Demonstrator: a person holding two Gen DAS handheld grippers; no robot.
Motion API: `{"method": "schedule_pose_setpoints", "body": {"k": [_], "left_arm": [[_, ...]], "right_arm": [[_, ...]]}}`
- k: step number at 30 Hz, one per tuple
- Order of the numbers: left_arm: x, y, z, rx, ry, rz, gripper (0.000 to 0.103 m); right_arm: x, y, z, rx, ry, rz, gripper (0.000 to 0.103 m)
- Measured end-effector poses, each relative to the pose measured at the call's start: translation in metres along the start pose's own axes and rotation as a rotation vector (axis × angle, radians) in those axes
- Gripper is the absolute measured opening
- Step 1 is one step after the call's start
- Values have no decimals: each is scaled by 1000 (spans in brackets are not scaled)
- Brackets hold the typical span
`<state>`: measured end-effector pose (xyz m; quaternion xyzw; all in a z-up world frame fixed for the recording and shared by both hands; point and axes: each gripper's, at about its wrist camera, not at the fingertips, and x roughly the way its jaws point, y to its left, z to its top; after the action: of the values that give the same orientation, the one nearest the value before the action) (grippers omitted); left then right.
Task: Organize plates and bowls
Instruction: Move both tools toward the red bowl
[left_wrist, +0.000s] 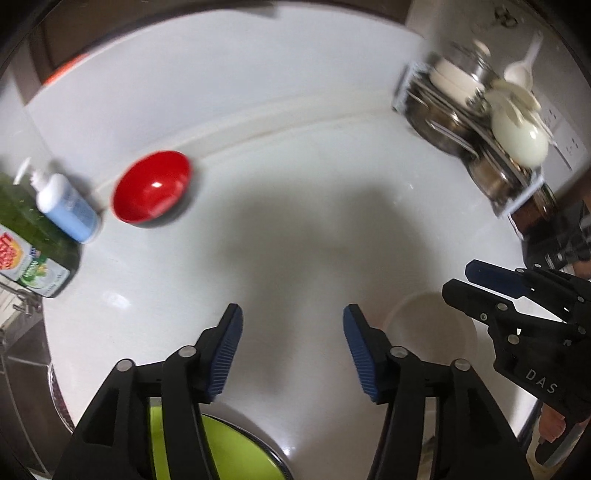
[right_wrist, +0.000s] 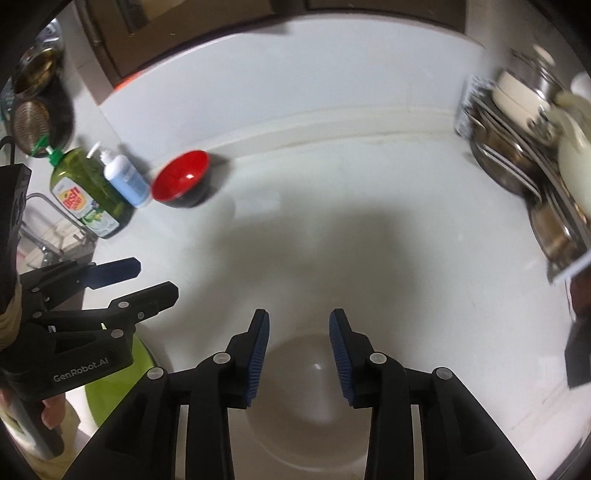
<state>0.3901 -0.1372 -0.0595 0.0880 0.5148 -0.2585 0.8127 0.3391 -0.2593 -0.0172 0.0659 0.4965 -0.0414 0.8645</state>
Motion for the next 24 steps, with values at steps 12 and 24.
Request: {"method": "schedule_pose_setpoints", "body": {"k": [12,24], "left_arm": [[-21,78,18,-133,-113,149,86],[-18,145,34,-223,-155,304,92]], "right_arm": [[33,51,59,-104,14,101,42],[72,90,109,-154,-5,143,51]]}}
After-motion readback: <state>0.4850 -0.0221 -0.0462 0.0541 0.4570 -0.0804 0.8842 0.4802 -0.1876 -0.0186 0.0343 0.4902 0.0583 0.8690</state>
